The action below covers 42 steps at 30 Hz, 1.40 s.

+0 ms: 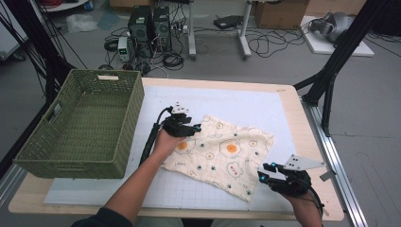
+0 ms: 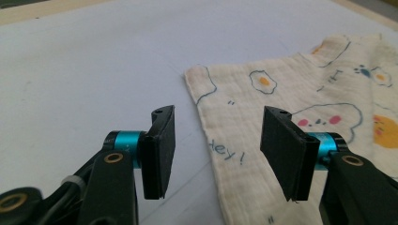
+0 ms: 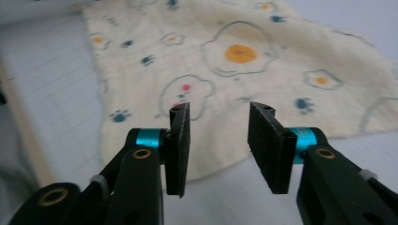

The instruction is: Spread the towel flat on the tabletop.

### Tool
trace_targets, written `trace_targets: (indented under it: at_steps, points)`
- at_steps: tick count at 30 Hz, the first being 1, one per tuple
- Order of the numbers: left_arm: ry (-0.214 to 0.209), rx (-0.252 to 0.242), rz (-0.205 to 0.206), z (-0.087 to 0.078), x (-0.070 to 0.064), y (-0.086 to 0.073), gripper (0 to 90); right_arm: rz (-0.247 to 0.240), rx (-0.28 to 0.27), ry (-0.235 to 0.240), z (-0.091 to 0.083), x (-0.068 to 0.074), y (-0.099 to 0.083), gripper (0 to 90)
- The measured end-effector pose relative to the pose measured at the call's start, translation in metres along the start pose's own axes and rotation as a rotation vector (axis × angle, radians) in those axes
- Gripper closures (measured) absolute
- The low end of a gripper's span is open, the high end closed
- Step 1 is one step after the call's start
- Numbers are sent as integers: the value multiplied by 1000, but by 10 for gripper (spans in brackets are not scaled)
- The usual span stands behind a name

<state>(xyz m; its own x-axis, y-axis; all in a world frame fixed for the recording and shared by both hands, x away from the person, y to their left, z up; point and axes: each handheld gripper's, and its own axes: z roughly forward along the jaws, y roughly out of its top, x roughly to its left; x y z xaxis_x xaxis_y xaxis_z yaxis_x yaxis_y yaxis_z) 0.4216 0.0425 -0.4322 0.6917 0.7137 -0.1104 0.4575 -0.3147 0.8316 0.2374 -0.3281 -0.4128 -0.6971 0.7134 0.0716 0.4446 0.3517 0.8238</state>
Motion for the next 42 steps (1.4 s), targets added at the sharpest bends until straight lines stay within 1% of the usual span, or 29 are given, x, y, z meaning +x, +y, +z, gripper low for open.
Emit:
trace_targets:
  at_steps: [2, 4, 5, 6, 8, 10, 11, 12, 13, 14, 15, 16, 17, 19, 21, 23, 25, 26, 28, 30, 31, 32, 34, 35, 36, 37, 38, 41, 42]
  points:
    - [5, 12, 13, 8, -3, 4, 442, 31, -4, -41, -1, -5, -2, 557]
    - [7, 19, 39, 15, -6, 7, 442, 47, 3, -65, 0, -8, -4, 543]
    - [10, 29, 42, 19, -7, 7, 443, 52, 7, -73, 1, -9, -4, 540]
    - [13, 41, 44, 24, -7, 7, 443, 50, 11, -76, 2, -9, -4, 536]
    - [34, 55, 65, 30, -9, 7, 455, 48, 13, -73, 3, -9, -4, 527]
    - [49, 69, 72, 36, -11, 6, 462, 44, 12, -74, 5, -8, -3, 512]
    - [45, 73, 82, 38, -12, 5, 480, 42, 15, -73, 6, -8, -3, 505]
    - [41, 83, 99, 40, -14, 3, 530, 40, 19, -73, 7, -8, -2, 499]
    - [37, 80, 117, 41, -15, 3, 589, 38, 22, -75, 7, -8, -3, 490]
    - [17, 79, 117, 41, -16, 3, 642, 36, 24, -75, 8, -8, -3, 486]
    - [21, 84, 121, 40, -17, 3, 752, 41, 27, -77, 8, -8, -3, 482]
    - [35, 86, 127, 39, -16, 4, 837, 45, 27, -76, 8, -9, -4, 482]
    - [55, 90, 108, 38, -14, 4, 853, 45, 28, -79, 7, -9, -4, 482]
    - [98, 100, 50, 34, -5, 4, 858, 48, 27, -81, 6, -10, -5, 481]
    - [146, 95, 5, 27, 5, 3, 860, 50, 26, -84, 6, -11, -6, 481]
    - [195, 77, -37, 19, 15, 1, 860, 51, 29, -89, 6, -12, -7, 481]
    - [241, 73, -65, 11, 26, -2, 860, 57, 37, -94, 7, -13, -7, 481]
    - [260, 79, -78, 7, 31, -3, 860, 60, 40, -97, 8, -14, -6, 481]
    - [284, 80, -101, 0, 39, -4, 860, 64, 39, -101, 10, -15, -5, 481]
    - [316, 60, -121, -9, 46, -6, 857, 67, 40, -109, 13, -17, -2, 481]
    - [324, 45, -138, -12, 48, -7, 840, 67, 45, -114, 16, -18, 0, 482]
    - [328, 39, -155, -15, 50, -9, 775, 62, 50, -120, 19, -20, 2, 482]
    - [332, 23, -200, -19, 54, -14, 565, 64, 57, -136, 27, -26, 8, 482]
    - [327, 17, -210, -21, 55, -16, 518, 67, 59, -144, 32, -30, 12, 482]
    - [329, 13, -213, -24, 56, -18, 501, 75, 60, -154, 39, -33, 17, 483]
    - [322, 14, -218, -26, 56, -20, 480, 78, 52, -166, 46, -37, 22, 486]
    - [312, 16, -224, -27, 57, -20, 461, 90, 59, -180, 53, -41, 26, 487]
    - [307, -4, -226, -31, 56, -22, 456, 114, 81, -222, 78, -51, 41, 513]
    - [302, -6, -227, -32, 55, -22, 456, 126, 82, -224, 87, -54, 46, 526]
